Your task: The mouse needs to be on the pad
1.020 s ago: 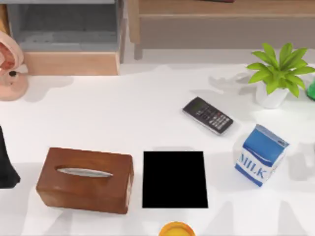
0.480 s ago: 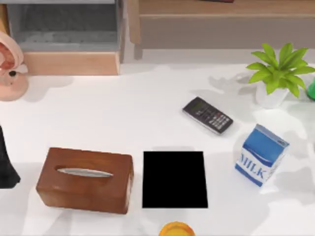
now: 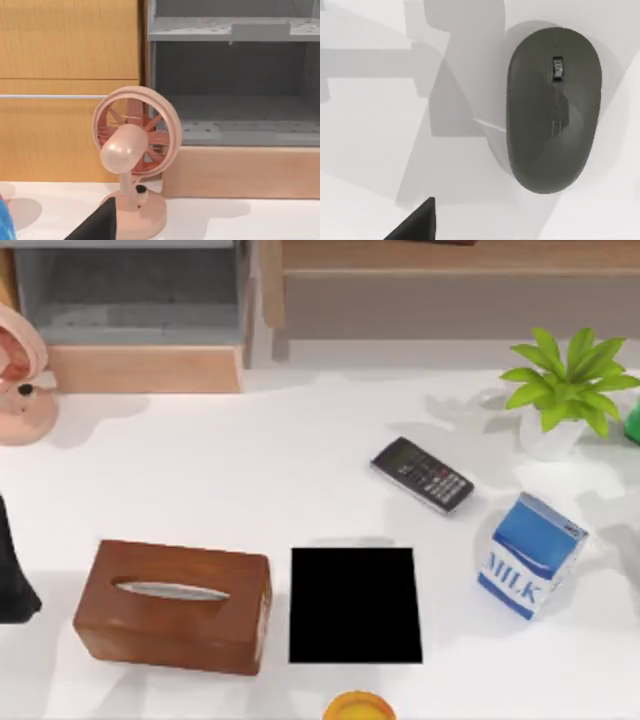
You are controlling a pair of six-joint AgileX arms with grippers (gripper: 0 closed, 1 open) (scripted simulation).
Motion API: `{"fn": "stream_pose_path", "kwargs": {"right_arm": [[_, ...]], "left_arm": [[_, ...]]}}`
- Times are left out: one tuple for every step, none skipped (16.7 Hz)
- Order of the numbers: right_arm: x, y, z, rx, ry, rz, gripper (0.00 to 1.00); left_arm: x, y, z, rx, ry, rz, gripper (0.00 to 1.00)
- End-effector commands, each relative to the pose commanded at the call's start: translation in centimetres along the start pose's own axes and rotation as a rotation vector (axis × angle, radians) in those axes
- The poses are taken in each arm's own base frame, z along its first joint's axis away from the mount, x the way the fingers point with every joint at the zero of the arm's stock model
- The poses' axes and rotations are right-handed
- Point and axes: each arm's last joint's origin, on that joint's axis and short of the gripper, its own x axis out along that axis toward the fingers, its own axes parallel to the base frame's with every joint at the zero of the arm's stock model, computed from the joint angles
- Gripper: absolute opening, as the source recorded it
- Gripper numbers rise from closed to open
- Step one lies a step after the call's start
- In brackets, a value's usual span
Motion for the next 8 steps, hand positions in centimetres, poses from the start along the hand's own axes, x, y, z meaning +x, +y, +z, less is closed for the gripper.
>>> {"fn": "stream_pose_path", "kwargs": {"right_arm": [[0.07, -0.11, 0.21, -0.004, 0.012, 0.005, 1.00], [0.08, -0.15, 0.29, -0.006, 0.017, 0.007, 1.00], [0.08, -0.15, 0.29, -0.006, 0.017, 0.007, 1.00], [0.08, -0.15, 0.29, -0.006, 0.017, 0.007, 1.00], [0.08, -0.15, 0.29, -0.006, 0.017, 0.007, 1.00], [0.06, 0.03, 0.30, -0.010, 0.014, 0.006, 1.00], [0.13, 0.03, 0.29, -0.010, 0.014, 0.006, 1.00], [0.50, 0.02, 0.21, -0.009, 0.016, 0.006, 1.00]], "left_arm": [[0.00, 0.00, 0.00, 0.000, 0.000, 0.000, 1.00], [0.00, 0.00, 0.00, 0.000, 0.000, 0.000, 1.00], [0.00, 0.00, 0.00, 0.000, 0.000, 0.000, 1.00], [0.00, 0.00, 0.00, 0.000, 0.000, 0.000, 1.00], [0.00, 0.00, 0.00, 0.000, 0.000, 0.000, 1.00], [0.00, 0.00, 0.00, 0.000, 0.000, 0.000, 1.00], [0.00, 0.00, 0.00, 0.000, 0.000, 0.000, 1.00], [0.00, 0.00, 0.00, 0.000, 0.000, 0.000, 1.00]]}}
